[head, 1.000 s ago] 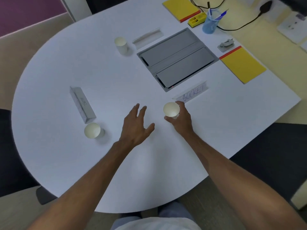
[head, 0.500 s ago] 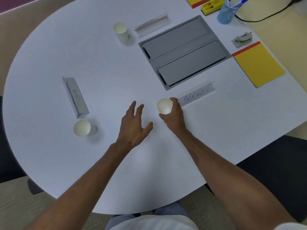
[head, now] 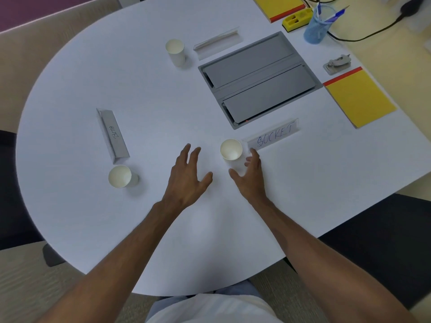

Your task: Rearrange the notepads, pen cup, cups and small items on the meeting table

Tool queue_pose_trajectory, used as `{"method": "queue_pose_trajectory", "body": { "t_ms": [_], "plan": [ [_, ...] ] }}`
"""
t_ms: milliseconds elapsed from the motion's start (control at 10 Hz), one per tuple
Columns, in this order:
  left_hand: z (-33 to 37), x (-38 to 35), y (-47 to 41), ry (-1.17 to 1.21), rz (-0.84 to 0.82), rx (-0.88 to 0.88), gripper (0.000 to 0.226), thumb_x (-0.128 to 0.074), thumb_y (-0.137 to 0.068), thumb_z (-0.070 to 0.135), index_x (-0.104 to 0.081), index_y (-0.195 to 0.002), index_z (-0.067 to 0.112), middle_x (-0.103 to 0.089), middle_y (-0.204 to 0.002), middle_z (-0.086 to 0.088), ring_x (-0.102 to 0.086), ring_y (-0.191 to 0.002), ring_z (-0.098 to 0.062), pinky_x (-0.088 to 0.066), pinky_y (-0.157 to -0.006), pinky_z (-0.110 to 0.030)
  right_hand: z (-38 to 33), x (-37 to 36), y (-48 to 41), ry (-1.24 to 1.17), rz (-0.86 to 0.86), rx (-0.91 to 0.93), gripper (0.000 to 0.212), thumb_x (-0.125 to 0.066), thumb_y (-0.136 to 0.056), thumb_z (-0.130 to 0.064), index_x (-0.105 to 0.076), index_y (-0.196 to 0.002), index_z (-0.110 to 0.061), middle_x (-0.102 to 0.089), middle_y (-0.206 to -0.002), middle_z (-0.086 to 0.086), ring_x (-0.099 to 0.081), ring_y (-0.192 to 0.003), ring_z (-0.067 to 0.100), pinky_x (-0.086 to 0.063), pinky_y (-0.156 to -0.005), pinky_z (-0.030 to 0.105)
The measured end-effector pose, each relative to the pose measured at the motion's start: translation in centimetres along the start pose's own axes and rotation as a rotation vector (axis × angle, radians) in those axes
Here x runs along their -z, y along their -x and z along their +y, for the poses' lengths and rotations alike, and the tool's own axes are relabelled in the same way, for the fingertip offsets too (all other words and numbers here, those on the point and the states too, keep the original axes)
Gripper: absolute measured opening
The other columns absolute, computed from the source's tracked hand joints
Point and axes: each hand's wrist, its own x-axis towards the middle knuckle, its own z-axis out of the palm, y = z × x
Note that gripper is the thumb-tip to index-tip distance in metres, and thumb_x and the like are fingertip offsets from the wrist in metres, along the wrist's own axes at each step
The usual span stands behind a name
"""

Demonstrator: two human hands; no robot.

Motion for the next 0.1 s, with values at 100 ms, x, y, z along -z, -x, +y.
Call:
{"method": "queue_pose_trajectory", "body": {
  "t_ms": [100],
  "plan": [
    [-0.86,1.00,2.10,0.008,0.034,0.011,0.077,-0.061,-0.092,0.045,-0.024,-0.155,0.019,-0.012,-0.166,-0.005,-0.023,-0.149,-0.027,-0.033,-0.115,-0.048,-0.43,0.04,2.89,0.025,0.085,0.016,0.050,-0.072,-0.085,-0.025,-0.046,-0.127,-0.016,-0.055,-0.120,0.003,-0.059,-0.094,0.018,-0.056,-0.084,0.043]
  ]
}}
